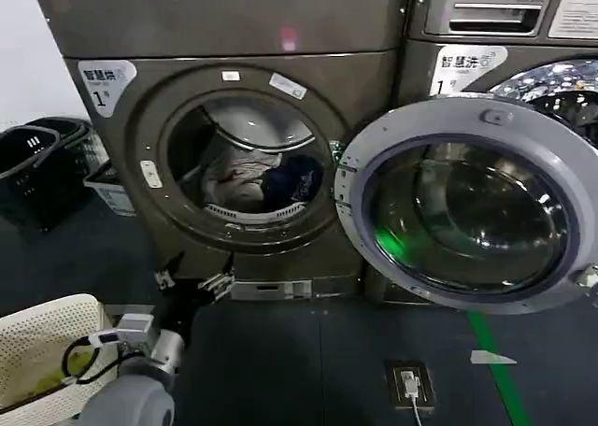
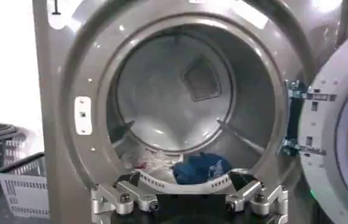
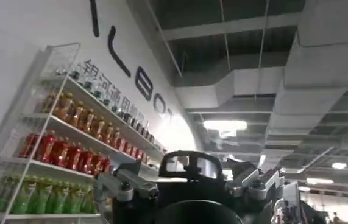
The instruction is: Grasp the clothes from the dryer.
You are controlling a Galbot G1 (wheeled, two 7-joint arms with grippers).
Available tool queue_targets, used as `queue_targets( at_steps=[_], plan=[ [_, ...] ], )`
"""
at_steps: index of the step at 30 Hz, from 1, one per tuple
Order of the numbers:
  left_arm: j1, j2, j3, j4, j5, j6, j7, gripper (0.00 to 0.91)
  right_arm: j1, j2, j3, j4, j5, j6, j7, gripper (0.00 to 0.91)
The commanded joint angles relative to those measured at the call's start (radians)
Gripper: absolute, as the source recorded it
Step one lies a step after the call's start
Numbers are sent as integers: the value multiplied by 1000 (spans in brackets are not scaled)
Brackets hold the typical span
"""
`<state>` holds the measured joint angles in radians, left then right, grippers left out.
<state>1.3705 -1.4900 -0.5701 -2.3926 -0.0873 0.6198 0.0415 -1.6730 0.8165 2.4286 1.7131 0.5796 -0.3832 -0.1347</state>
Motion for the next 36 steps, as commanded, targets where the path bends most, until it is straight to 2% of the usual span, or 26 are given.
queue_targets(
  at_steps=[1,36],
  plan=[
    [0,1,0,1,0,0,1,907,-1,1,0,-1,4,2,-1,907],
    [-5,-9,-10,11,0,-1,4,907,14,-5,-8,-9,-2,8,-8,907]
  ],
)
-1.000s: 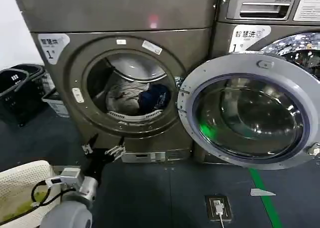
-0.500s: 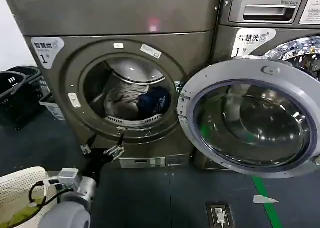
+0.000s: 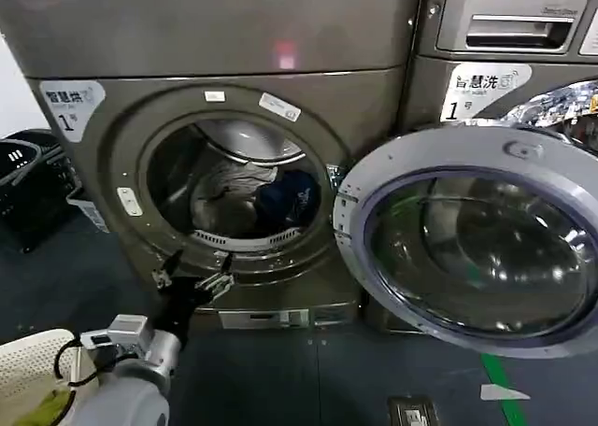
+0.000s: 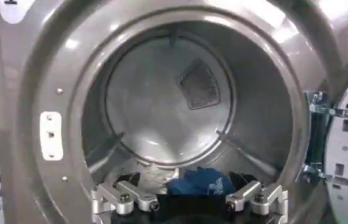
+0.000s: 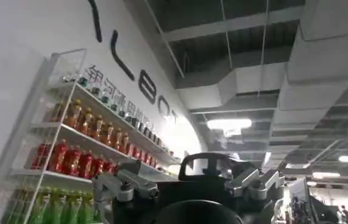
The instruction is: Grasp the clothes from the dryer.
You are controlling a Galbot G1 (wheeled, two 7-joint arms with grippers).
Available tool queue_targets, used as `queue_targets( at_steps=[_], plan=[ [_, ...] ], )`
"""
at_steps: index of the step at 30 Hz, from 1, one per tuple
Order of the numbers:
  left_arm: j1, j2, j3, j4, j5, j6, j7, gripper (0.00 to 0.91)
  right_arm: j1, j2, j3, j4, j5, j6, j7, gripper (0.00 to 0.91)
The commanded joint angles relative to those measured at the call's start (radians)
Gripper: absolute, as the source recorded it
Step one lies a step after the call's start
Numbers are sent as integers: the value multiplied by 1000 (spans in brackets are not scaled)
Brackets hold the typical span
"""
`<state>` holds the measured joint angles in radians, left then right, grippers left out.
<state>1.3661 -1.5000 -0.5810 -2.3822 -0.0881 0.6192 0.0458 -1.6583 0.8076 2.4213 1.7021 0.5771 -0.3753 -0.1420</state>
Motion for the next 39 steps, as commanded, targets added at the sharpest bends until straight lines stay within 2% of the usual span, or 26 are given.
queue_targets(
  at_steps=[1,23,29,32,39],
  plan=[
    [0,2,1,0,0,0,0,907,-2,4,0,2,0,1,-1,907],
    [12,8,13,-17,3,-4,-1,907,-21,16,13,10,8,13,-3,907],
    [-3,7,14,15,1,-33,2,907,-21,16,17,15,5,14,-2,907],
    [-27,10,21,61,-13,-40,0,907,-22,15,20,14,0,14,-3,907],
    [-214,48,39,248,-19,-113,-2,907,-31,14,30,8,-41,16,-8,907]
  ],
)
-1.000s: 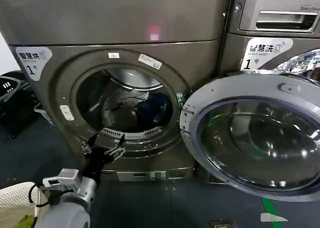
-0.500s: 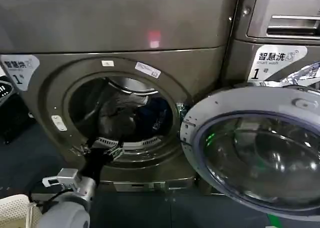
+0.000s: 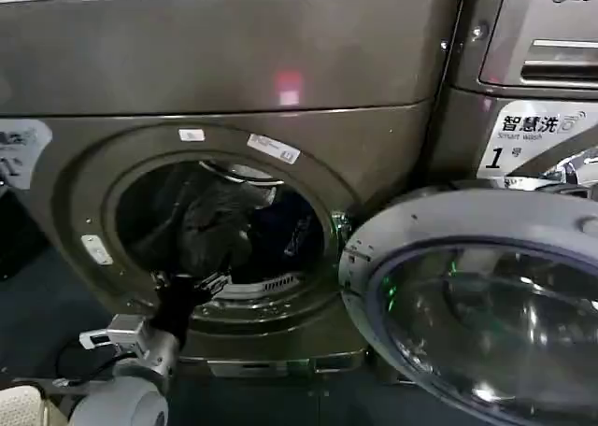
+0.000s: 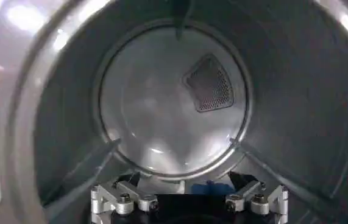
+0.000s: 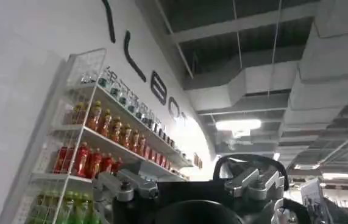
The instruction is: Grasp the clothes from the dryer.
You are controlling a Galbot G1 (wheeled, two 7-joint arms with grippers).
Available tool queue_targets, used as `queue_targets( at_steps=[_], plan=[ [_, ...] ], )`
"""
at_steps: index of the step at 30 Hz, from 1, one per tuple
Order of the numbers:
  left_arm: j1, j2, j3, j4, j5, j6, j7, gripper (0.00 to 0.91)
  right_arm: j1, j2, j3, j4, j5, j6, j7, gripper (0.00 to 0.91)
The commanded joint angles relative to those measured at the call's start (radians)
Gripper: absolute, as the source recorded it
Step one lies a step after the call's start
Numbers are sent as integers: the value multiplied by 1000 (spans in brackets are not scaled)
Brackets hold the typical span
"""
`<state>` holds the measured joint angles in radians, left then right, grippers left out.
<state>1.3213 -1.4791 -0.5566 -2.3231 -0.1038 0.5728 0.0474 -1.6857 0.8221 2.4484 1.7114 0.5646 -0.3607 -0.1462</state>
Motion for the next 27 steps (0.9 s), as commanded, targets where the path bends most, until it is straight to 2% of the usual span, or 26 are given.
queue_targets(
  at_steps=[1,14,18,27],
  plan=[
    [-195,29,16,222,0,-75,-8,907,-5,-1,5,-1,-34,3,-6,907],
    [-587,-5,81,746,45,-162,-26,907,-22,-3,29,-8,-41,15,-10,907],
    [-670,9,123,889,49,-205,-33,907,-24,-1,29,-7,-39,16,-9,907],
    [-795,8,137,1083,52,-246,-32,907,-25,-3,23,-11,-37,22,-10,907]
  ],
)
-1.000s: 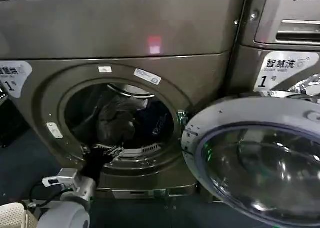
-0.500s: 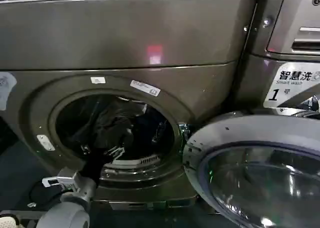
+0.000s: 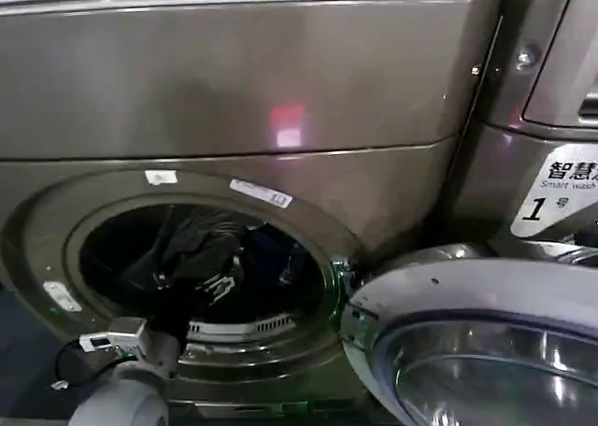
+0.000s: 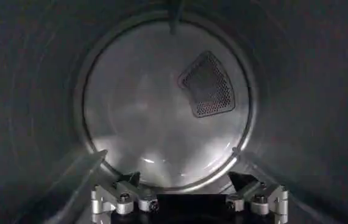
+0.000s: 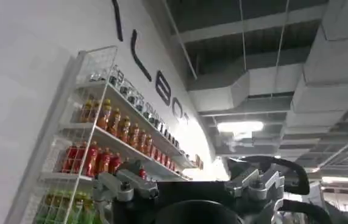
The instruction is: Grasp the clothes from the dryer.
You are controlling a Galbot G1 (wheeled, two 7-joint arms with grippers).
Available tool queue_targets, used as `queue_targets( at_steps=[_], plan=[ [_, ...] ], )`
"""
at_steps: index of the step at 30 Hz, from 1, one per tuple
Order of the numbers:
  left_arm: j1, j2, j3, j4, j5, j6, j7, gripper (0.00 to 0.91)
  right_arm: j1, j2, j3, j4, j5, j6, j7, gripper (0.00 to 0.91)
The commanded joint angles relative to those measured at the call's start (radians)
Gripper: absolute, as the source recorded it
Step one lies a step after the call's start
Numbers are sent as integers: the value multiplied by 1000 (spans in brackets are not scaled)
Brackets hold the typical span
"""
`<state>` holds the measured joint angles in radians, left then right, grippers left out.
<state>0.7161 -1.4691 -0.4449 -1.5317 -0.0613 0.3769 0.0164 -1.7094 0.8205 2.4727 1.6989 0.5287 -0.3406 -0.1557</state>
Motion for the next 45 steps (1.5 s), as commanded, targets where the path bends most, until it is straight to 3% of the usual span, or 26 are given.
queue_targets(
  at_steps=[1,11,15,21,25,34,45],
  plan=[
    [-206,-2,31,316,10,-55,0,907,-3,-4,-2,1,-1,2,0,907],
    [-373,-5,62,590,63,-88,71,907,-2,-13,-1,-17,-1,6,-1,907],
    [-442,47,144,685,81,-42,253,907,1,-17,-3,-22,-1,7,-1,907],
    [-592,101,309,888,122,-51,497,907,11,-28,-12,-27,-3,6,0,907],
    [-698,103,408,1018,206,-109,658,907,3,-25,-2,-33,-3,9,-1,907],
    [-859,96,564,1198,624,-248,922,907,-3,-25,8,-38,-5,11,-2,907],
    [-924,92,681,1262,842,-379,1013,907,-7,-20,10,-33,-5,11,-1,907]
  ],
)
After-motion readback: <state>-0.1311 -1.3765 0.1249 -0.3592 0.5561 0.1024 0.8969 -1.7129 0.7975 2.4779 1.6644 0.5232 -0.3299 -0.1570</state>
